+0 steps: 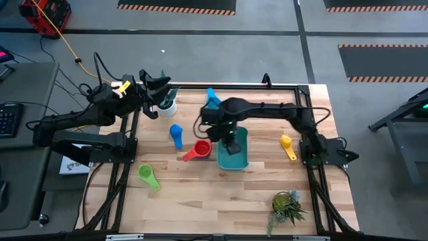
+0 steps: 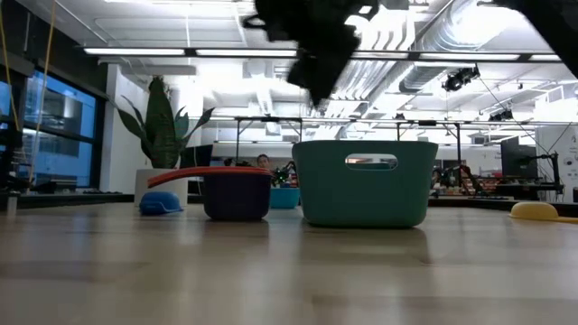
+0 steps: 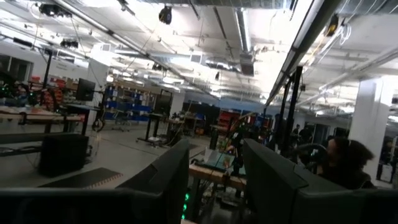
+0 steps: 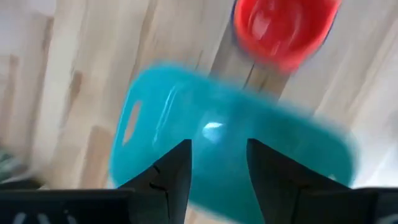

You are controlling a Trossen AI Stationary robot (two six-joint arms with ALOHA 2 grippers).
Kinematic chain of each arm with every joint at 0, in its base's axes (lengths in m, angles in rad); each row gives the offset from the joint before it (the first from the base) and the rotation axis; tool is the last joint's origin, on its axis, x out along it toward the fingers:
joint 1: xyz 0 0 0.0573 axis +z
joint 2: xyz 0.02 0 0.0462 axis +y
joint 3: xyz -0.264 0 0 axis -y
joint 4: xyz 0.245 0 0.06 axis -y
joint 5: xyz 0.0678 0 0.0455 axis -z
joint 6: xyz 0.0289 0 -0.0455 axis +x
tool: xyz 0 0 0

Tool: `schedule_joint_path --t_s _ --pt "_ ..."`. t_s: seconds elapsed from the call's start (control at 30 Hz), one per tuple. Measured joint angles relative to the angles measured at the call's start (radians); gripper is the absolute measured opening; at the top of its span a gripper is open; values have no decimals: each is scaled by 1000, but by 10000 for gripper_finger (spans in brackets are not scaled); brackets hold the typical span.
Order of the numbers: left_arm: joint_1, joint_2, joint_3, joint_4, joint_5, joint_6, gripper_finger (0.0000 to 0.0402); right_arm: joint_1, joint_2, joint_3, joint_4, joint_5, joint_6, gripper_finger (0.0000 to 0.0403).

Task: Nest measuring cups in basket
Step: Stack the light blue measuring cup on top of the red measuring cup

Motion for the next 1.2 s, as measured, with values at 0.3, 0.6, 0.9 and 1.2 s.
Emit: schedule_joint_path --t_s 0.3,0.6,0.9,1.2 --pt "0 0 0 -127 0 0 142 -13 -463 -701 395 -26 288 144" --pt "0 0 0 -188 0 0 142 28 -918 -1209 1031 236 740 144" --pt "0 0 0 -195 0 1 142 8 -1076 -1393 1346 339 825 144" --pt "0 0 0 -200 0 27 142 -21 -1036 -1377 1434 396 976 144"
